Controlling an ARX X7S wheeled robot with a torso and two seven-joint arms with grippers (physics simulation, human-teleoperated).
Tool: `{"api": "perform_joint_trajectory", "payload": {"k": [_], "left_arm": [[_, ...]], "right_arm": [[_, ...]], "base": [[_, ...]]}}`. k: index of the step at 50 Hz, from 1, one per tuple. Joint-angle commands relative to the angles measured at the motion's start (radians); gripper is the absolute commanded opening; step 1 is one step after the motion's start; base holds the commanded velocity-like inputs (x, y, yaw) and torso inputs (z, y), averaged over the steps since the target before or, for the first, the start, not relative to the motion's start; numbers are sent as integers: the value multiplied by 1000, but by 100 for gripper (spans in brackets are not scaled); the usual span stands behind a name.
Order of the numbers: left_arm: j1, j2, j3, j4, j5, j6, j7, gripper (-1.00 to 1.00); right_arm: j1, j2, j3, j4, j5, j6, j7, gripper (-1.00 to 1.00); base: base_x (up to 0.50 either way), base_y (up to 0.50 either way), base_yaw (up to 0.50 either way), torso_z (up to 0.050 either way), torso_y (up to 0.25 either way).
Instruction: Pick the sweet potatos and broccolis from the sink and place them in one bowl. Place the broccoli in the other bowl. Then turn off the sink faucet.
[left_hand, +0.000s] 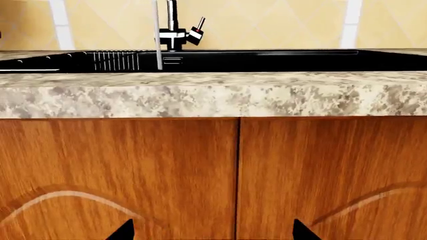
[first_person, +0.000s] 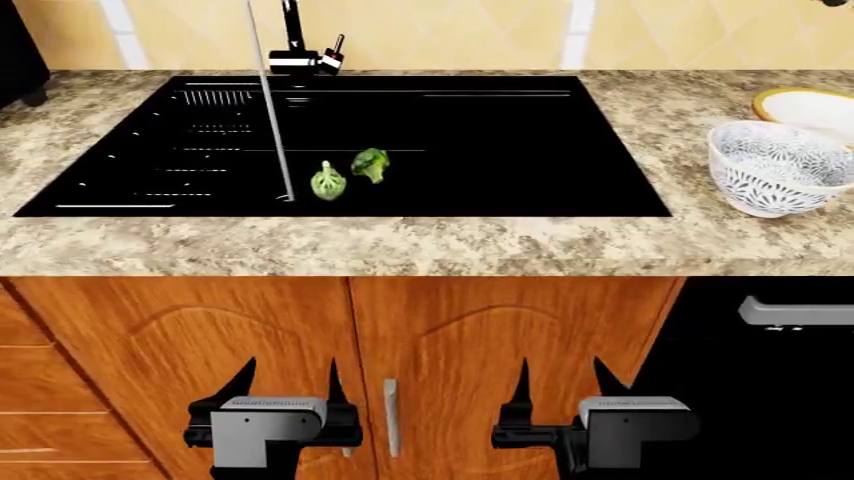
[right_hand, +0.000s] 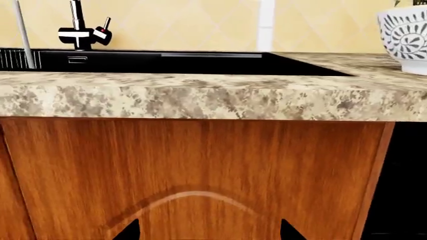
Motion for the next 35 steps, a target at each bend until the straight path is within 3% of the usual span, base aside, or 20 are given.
{"api": "perform_joint_trajectory", "payload": {"k": [1, 22, 35], "left_arm": [[1, -16, 18, -1, -16, 4, -18, 100], [2, -42, 36, 7, -55, -11, -40, 100], [6, -61, 53, 15, -69, -24, -43, 100]], "right_arm": [[2, 16, -22, -2, 7, 3, 21, 100], [8, 39, -52, 5, 21, 4, 50, 100], [11, 50, -66, 8, 31, 9, 65, 100]], "base": [[0, 500, 0, 0, 0], [0, 500, 0, 0, 0], [0, 19, 0, 0, 0]]}}
